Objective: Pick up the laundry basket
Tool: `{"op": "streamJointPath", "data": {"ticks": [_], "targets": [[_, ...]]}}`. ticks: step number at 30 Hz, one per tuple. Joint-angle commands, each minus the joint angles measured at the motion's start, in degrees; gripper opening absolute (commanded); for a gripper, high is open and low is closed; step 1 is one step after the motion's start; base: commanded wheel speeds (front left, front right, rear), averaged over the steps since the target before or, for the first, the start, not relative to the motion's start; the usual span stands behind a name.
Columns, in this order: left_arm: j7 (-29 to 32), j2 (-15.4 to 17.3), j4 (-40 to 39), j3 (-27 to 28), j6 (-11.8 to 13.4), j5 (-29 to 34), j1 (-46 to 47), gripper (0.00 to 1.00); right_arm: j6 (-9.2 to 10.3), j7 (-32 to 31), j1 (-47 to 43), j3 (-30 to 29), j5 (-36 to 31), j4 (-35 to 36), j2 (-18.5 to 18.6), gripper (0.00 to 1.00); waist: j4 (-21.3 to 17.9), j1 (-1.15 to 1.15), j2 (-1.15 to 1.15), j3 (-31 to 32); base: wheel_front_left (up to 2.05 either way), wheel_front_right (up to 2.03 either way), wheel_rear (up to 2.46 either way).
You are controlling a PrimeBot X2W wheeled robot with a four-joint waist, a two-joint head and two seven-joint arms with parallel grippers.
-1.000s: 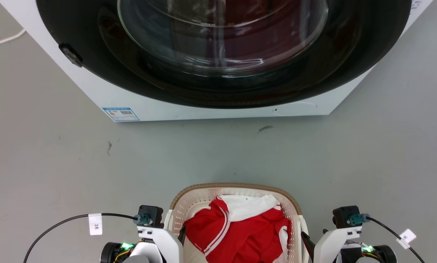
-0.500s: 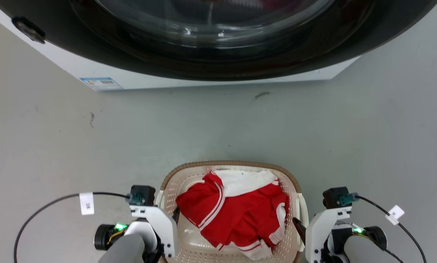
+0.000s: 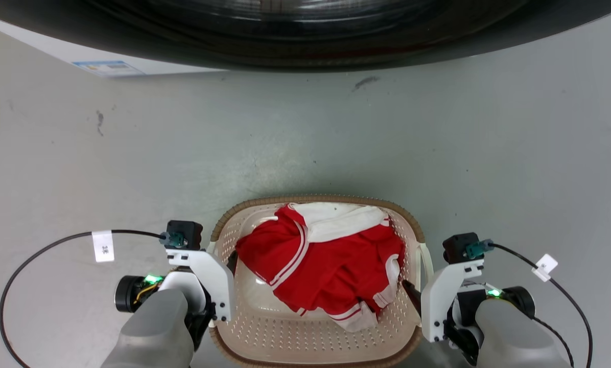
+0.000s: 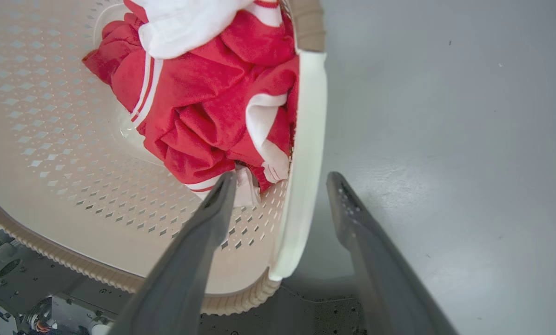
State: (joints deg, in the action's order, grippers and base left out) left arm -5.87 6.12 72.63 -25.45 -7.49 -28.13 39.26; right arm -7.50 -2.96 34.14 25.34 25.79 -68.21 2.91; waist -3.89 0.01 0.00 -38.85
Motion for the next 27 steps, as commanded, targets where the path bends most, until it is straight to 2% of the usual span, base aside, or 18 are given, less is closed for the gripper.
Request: {"op": "streamJointPath", "data": {"ticks": [1,10,11,12,13,14,27], "targets": [[0.07,0.25,0.22,-0.18,0.01,-0.35,1.03,1.0,0.02,0.38,1.27,0.35,0.51,-0.31,-0.07,1.0,-0.1,-0.01,0.0,-1.33,0.0,0.0,0.0],[0.0,0.87,0.43,-1.46,0.01,-1.97,4.12,1.0,0.03,0.16,5.02,3.05,3.19,-2.02,-0.06,1.0,0.09,-0.01,0.0,-5.72,0.0,0.0,0.0],[0.36,0.79,0.46,-1.61,0.01,-2.15,4.3,1.0,0.03,0.2,5.25,3.39,3.56,-2.04,-0.06,0.97,0.09,-0.01,0.0,-5.99,0.0,0.0,0.0],[0.55,0.77,0.47,-1.74,0.01,-2.47,4.5,0.55,0.02,0.19,5.43,3.72,3.97,-2.12,-0.07,0.52,0.07,-0.01,0.0,-6.22,0.0,0.0,0.0],[0.46,0.81,0.43,-1.9,0.01,-2.69,4.67,0.0,0.02,0.0,5.54,4.05,4.41,-2.19,-0.07,0.3,0.08,-0.01,0.0,-6.36,0.0,0.0,0.0],[0.76,0.72,0.39,-2.17,0.01,-2.97,4.7,0.0,0.02,0.01,5.72,4.4,4.84,-2.22,-0.07,0.0,0.09,-0.01,0.0,-6.52,0.0,0.0,0.0],[3.04,0.01,-0.58,-5.15,0.0,-7.21,3.96,0.0,-0.01,-1.13,6.38,8.65,9.18,-3.05,-0.21,0.0,0.58,-0.01,0.0,-5.61,0.0,0.0,0.0]]}}
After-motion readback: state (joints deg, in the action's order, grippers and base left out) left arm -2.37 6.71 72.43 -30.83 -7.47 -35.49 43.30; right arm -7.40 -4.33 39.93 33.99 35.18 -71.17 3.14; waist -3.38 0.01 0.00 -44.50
